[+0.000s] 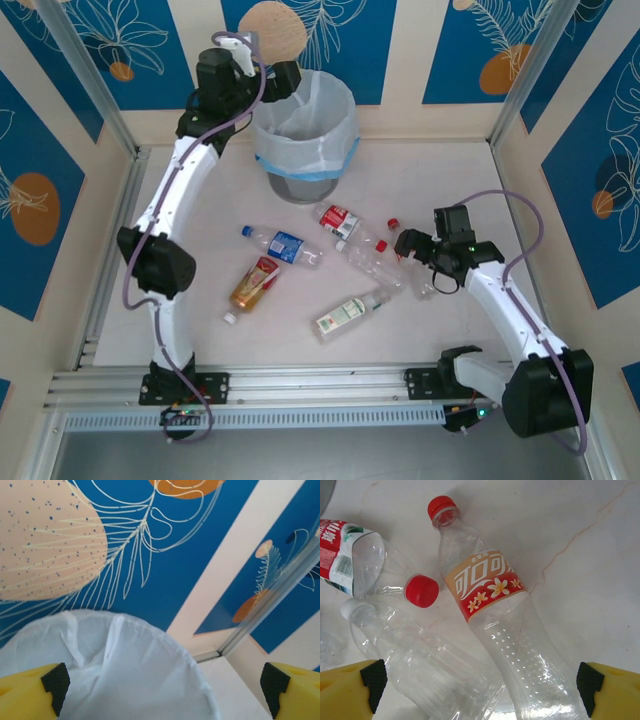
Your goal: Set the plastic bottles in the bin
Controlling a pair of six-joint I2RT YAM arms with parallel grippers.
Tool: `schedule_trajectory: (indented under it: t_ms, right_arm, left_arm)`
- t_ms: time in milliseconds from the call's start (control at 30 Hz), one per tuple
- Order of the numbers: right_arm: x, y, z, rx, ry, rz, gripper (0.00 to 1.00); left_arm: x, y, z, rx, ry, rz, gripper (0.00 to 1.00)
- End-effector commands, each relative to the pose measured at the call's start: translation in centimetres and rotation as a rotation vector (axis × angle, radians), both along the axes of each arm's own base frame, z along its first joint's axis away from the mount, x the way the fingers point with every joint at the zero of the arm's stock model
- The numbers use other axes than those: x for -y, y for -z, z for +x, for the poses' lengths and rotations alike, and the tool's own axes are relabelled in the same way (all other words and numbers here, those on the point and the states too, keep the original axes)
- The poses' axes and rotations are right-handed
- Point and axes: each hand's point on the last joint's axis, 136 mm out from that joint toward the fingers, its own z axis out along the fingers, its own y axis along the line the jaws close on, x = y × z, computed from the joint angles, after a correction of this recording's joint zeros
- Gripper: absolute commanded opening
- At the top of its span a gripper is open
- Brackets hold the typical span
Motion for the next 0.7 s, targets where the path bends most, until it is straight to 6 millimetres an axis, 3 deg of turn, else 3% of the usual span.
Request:
schedule_trajectory:
  t_ms: [0, 200, 467, 667]
  right_arm:
    - [0.0, 0.1, 0.3, -0.041, -0.027, -0.015, 0.99]
    - [1.0, 1.4, 1.5, -0.099, -0.007, -0.088, 0.99]
    - [0.6, 2.1, 2.5, -0.126, -0.048, -0.077, 1.00]
    - [0.3, 4.1, 2.1, -0.224, -0.085, -0.081, 0.99]
  left_arm:
    - [0.6, 0.6, -2.9, -0.019, 0.030, 0.009, 0.99]
    - [-1.7, 2.6, -7.0, -0.031, -0.021, 0.038, 0.99]
    - [-4.0, 7.6, -11.1, -0.130, -0.067, 0.084, 0.99]
    - [-8.2, 10.9, -12.9, -0.201, -0.257, 0.138, 0.99]
